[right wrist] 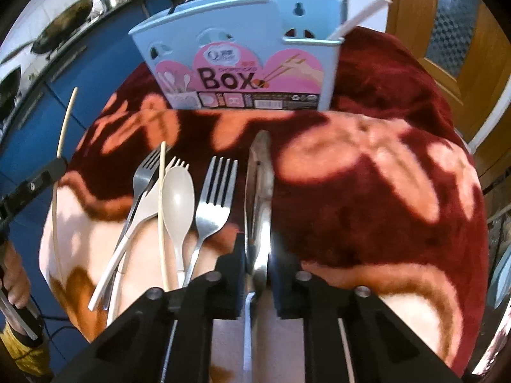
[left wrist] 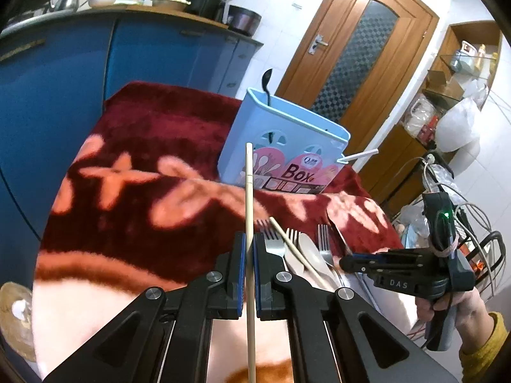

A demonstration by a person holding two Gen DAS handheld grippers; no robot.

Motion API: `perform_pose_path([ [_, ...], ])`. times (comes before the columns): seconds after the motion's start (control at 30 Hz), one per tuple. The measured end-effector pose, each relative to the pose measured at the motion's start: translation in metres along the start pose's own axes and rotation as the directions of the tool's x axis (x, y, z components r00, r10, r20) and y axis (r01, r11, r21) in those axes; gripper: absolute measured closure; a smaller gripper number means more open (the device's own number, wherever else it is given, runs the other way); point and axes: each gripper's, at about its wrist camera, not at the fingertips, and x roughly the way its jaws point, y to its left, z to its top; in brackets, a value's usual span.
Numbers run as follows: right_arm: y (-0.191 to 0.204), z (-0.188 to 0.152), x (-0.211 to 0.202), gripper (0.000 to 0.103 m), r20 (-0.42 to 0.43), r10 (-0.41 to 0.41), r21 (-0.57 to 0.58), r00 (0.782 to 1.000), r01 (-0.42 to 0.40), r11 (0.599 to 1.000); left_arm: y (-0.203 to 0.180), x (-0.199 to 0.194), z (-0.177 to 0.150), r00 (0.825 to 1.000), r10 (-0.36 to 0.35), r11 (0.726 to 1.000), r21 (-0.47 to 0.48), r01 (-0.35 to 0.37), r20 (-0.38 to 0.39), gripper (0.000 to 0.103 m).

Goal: Organize utensils
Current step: 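Grasp a wooden chopstick with the left tool while the right tool grasps the silver knife, then lift and carry the chopstick and knife over the blue caddy with both tools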

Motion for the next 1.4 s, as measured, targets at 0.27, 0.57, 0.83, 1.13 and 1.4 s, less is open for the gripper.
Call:
perform_pose_path([
  [0.27,-0.021,-0.02,-0.029,0.093,0.184,0.102,0.078,0.978,-0.118,0.99,-0.012,-0.012,0.004,0.998,-0.015,1.0,0.023,0.014,0.067,0.099],
  [0.57,-0.019,-0.029,-0.072,0.094,0.446,0.1,0.038,0.889,-0.131,0.991,-0.029,-0.024,0.017,0.986,-0.044,0.999,0.037,0.039,0.159,0.099],
  [0.83,-0.015,-0.021,-0.099,0.094,0.595,0.1,0.006,0.798,-0.129,0.992,-0.044,-0.026,0.039,0.973,-0.049,0.998,0.057,0.037,0.224,0.099],
  [1.13,-0.025,-0.005,-0.103,0.094,0.649,0.118,0.01,0.752,-0.164,0.986,-0.059,-0.017,0.069,0.955,-0.048,0.997,0.075,0.027,0.292,0.099],
  [1.4,-0.036,0.018,-0.104,0.094,0.693,0.115,0.025,0.711,-0.183,0.983,-0.062,-0.005,0.101,0.924,-0.002,0.998,0.058,-0.022,0.384,0.099],
])
